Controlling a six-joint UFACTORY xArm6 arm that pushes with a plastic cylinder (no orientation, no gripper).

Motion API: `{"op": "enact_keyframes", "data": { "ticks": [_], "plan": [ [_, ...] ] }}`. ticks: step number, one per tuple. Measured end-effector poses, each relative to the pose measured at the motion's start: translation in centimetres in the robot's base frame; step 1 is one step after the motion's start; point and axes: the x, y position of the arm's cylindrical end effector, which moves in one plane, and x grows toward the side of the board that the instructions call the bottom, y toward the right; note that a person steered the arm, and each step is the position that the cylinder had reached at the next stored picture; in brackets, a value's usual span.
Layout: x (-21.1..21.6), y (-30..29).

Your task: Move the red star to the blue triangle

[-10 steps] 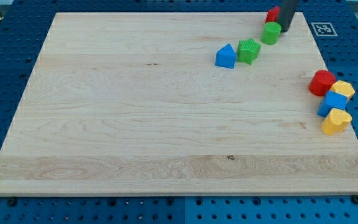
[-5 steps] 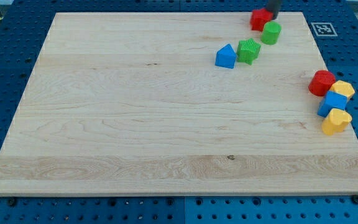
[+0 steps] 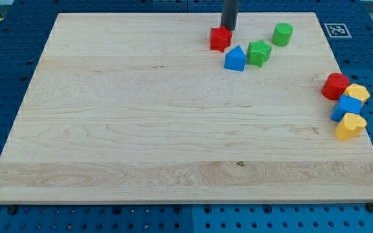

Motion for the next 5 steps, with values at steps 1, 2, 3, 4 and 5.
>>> {"op": "enact_keyframes", "data": {
  "ticks": [1, 2, 3, 4, 5],
  "plan": [
    [-1.3, -2.2],
    [-0.5, -4.7],
    [0.6, -5.4],
    [1.3, -5.4],
    [2.2, -5.4]
  ]
}}
